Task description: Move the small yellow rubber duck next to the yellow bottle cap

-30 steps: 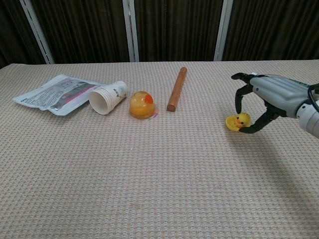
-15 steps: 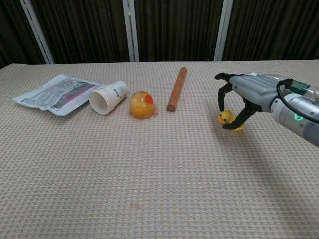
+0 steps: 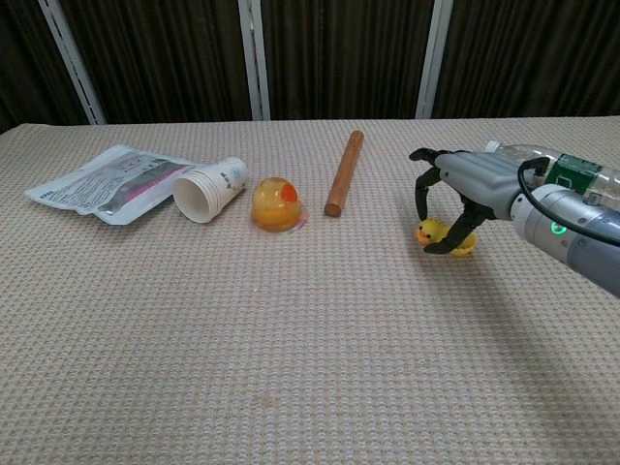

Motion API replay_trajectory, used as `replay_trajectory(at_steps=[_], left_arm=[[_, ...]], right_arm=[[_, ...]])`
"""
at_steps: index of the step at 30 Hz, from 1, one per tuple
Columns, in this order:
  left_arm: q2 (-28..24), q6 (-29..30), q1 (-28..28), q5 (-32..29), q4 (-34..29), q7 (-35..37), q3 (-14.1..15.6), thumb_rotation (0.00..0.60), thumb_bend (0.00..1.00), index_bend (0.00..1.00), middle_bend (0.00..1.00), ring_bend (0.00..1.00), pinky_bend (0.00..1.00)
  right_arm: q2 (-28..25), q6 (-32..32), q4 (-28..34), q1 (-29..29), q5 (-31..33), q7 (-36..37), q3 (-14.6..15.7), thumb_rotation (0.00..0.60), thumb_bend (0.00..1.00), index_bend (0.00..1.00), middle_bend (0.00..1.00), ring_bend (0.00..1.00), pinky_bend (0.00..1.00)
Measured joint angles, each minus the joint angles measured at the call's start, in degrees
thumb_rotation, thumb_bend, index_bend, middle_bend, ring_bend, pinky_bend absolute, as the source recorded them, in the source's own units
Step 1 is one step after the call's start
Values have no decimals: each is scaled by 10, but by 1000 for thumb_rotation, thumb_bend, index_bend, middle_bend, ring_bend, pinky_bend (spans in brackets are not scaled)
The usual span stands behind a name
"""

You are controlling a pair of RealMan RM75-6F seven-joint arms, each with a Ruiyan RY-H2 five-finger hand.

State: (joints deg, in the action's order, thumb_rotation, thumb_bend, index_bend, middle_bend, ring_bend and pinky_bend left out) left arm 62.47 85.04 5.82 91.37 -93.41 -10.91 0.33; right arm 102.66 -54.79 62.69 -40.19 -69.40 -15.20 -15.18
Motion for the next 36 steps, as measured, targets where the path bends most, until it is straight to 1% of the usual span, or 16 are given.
replay_trajectory(at_steps=[9,24,36], left_arm=[[0,0,1,3,0,6,1,600,0,0,0,0,171],[-1,0,1,4,-1,2,2,600,0,0,0,0,171],[-1,-2,1,2,-3,-2,2,600,0,0,0,0,171]], right_arm=[[2,10,-24,-8,-1,13,3,600,142,540,0,0,0],[-15,5,-30,2,4,24,12,600,142,540,0,0,0],[-14,10,-42,3,6,32,18,600,141,540,0,0,0]])
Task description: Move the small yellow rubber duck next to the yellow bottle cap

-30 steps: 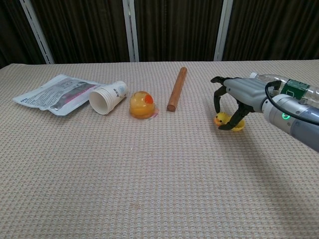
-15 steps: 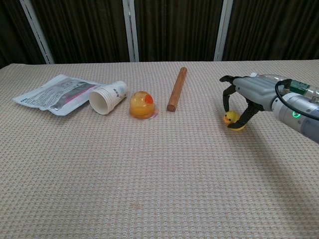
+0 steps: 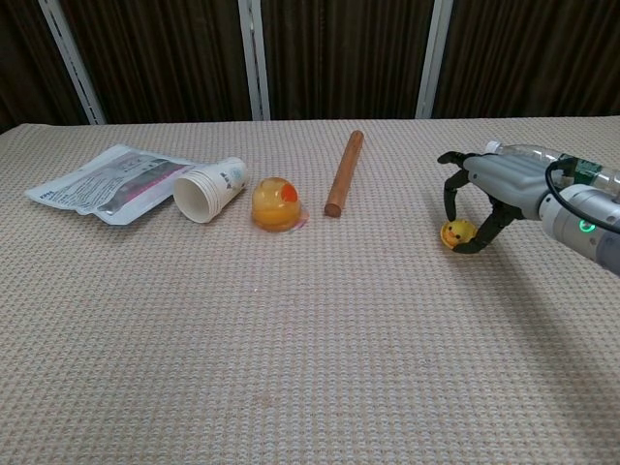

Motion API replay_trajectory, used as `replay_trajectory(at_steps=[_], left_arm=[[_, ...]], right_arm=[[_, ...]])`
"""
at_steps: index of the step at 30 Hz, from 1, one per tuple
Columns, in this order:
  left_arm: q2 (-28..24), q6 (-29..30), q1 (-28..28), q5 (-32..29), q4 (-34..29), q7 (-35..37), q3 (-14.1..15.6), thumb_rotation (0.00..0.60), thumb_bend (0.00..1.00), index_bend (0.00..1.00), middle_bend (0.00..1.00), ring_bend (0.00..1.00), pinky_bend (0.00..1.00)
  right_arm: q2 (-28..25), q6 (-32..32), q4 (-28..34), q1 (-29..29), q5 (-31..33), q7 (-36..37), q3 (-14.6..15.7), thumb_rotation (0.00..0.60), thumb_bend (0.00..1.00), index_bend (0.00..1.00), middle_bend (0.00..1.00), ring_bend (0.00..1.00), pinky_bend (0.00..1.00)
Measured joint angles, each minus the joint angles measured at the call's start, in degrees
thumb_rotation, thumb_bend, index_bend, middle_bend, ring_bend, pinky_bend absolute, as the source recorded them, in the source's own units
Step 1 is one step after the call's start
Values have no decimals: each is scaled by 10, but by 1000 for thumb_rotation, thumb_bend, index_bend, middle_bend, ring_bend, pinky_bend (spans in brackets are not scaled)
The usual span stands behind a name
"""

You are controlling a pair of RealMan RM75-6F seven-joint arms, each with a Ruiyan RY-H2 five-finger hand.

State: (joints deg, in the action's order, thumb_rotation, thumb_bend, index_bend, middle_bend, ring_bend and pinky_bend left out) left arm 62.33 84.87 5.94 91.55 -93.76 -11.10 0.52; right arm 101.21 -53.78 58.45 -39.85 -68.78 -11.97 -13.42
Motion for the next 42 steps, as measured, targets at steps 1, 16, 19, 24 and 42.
replay_trajectory(at_steps=[1,16,19,24,42], left_arm=[[0,0,0,0,0,-1,0,600,0,0,0,0,171],[0,-1,1,0,0,1,0,600,0,0,0,0,171],[0,-1,1,0,0,3,1,600,0,0,0,0,171],[0,-2,1,-1,0,4,0,600,0,0,0,0,170],[0,-1,1,1,-1,4,1,600,0,0,0,0,171]], right_arm=[[0,0,-1,0,0,1,0,600,142,540,0,0,0],[2,12,-20,-9,-3,11,2,600,142,538,0,0,0],[3,16,-24,-11,-2,14,2,600,142,526,0,0,0],[3,20,-29,-13,-2,20,1,600,142,497,0,0,0],[-14,28,-26,-15,-6,38,3,600,142,417,0,0,0]])
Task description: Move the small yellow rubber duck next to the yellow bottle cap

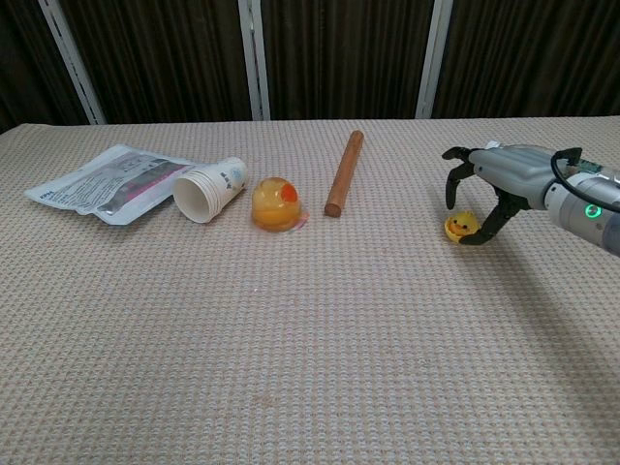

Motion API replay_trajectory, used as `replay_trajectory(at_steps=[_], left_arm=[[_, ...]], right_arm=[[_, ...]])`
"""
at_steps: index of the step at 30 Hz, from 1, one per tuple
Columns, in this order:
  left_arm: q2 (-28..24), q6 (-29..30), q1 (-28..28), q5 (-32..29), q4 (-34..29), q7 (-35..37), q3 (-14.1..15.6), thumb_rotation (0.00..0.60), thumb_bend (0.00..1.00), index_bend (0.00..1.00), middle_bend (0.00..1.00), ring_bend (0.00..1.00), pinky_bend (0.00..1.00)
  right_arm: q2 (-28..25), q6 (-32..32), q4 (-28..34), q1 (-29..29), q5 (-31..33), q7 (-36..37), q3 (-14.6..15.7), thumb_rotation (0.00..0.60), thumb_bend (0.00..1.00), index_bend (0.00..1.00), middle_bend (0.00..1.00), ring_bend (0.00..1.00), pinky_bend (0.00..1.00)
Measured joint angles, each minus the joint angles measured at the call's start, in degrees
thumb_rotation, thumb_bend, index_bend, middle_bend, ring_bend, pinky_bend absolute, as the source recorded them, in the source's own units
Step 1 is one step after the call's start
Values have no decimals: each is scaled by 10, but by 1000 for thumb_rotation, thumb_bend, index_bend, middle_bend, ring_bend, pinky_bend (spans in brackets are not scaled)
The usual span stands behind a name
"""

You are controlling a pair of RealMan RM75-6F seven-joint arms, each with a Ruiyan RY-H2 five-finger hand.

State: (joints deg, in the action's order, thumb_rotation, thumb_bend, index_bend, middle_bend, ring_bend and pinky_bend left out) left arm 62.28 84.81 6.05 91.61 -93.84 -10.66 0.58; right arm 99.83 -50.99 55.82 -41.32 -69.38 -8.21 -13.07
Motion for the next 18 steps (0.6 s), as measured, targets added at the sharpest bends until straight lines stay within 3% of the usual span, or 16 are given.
replay_trajectory(at_steps=[6,8,12,18], left_arm=[[0,-1,0,0,0,1,0,600,0,0,0,0,171],[0,-1,1,1,0,1,0,600,0,0,0,0,171],[1,-2,2,2,1,1,0,600,0,0,0,0,171],[1,2,3,12,4,-4,1,600,0,0,0,0,170]], right_arm=[[-4,-3,3,2,-5,4,3,600,88,327,0,0,0],[-8,-6,5,3,-7,4,5,600,23,219,0,0,0],[-24,-17,20,8,-13,-1,8,600,0,23,0,0,0],[-82,-61,94,29,-31,-31,16,600,0,0,0,0,0]])
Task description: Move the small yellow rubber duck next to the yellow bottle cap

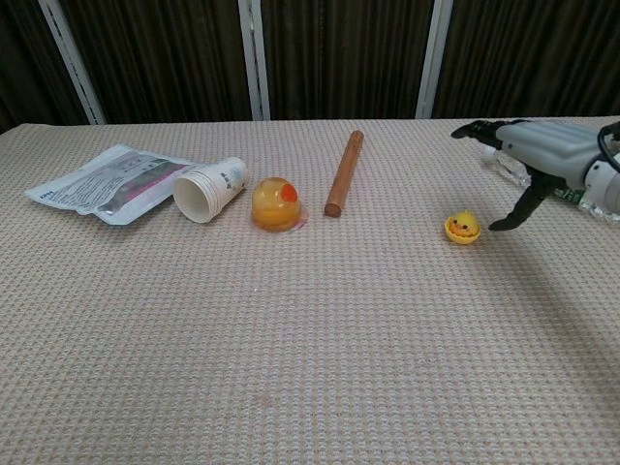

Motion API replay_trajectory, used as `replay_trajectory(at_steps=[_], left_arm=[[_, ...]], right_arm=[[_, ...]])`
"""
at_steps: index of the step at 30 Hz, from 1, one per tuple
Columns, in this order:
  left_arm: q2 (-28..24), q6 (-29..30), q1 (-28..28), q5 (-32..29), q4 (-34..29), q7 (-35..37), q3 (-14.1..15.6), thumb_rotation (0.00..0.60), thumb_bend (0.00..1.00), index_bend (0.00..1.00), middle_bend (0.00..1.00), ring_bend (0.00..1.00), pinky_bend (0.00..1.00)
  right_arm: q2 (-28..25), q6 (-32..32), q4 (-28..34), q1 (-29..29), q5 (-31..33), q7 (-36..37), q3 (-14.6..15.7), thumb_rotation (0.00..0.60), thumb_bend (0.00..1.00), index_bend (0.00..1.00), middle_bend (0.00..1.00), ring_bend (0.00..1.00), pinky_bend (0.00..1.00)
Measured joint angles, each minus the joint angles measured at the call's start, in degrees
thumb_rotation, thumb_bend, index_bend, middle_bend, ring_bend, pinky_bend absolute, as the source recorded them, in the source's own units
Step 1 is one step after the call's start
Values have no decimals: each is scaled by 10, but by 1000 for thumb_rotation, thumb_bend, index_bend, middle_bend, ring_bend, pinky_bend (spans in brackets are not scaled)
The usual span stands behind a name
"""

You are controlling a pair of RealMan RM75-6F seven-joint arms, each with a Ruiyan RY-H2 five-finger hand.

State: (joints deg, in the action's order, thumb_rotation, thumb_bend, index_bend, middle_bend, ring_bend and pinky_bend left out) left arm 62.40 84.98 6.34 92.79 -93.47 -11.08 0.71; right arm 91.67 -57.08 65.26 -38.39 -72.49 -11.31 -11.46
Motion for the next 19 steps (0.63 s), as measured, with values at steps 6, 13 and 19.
replay_trajectory(at_steps=[6,13,19], left_arm=[[1,5,-1,0,2,-10,-1,600,0,0,0,0,170],[1,10,-7,-4,-2,-24,-1,600,0,0,0,0,171],[0,6,-9,-14,-7,-30,-1,600,0,0,0,0,171]], right_arm=[[-93,-85,127,47,-28,-55,16,600,0,0,0,0,0],[-211,-201,252,139,-51,-108,48,600,0,0,0,0,0],[-236,-259,264,195,-61,-55,64,600,0,0,0,0,0]])
